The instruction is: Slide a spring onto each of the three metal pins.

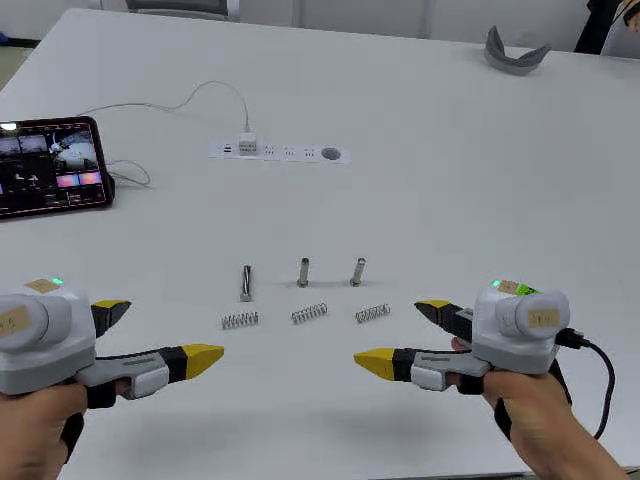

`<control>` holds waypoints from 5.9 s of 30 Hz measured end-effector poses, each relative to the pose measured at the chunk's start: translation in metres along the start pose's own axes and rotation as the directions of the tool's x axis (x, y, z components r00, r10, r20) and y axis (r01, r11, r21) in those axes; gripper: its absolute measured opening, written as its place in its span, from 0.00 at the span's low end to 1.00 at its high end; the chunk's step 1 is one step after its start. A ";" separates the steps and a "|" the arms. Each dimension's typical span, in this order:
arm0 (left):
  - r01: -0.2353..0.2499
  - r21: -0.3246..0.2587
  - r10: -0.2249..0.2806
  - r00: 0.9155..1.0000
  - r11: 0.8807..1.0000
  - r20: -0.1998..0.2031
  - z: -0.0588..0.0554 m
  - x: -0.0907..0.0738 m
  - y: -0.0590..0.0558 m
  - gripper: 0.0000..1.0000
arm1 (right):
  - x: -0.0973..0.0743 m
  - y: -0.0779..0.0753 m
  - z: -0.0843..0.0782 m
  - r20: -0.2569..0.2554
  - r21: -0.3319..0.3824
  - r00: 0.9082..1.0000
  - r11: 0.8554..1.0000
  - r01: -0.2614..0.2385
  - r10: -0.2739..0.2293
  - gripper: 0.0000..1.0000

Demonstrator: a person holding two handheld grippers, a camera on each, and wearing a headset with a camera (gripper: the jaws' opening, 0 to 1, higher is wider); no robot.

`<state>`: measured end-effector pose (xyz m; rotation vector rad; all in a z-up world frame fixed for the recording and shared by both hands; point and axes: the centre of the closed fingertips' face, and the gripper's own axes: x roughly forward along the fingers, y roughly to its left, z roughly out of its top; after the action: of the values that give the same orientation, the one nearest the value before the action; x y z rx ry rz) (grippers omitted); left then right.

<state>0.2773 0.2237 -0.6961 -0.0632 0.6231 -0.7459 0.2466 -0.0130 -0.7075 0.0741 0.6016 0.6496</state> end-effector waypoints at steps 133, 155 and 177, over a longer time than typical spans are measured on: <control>0.177 0.438 -0.025 0.944 0.881 -0.330 -0.008 0.178 0.009 0.09 | -0.017 0.013 -0.046 -0.060 0.076 0.998 0.996 0.034 -0.030 0.86; 0.135 0.407 -0.012 0.956 0.903 -0.292 0.003 0.166 0.011 0.07 | -0.016 0.012 -0.044 -0.052 0.079 0.998 0.996 0.029 -0.025 0.86; 0.123 0.378 -0.027 0.968 0.917 -0.248 0.015 0.143 0.013 0.07 | -0.017 0.010 -0.041 -0.042 0.077 0.998 0.996 0.038 -0.035 0.86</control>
<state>0.3741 0.1377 -0.7596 0.3800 0.6914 -0.9509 0.2079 -0.0200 -0.7299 0.1226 0.6666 0.5934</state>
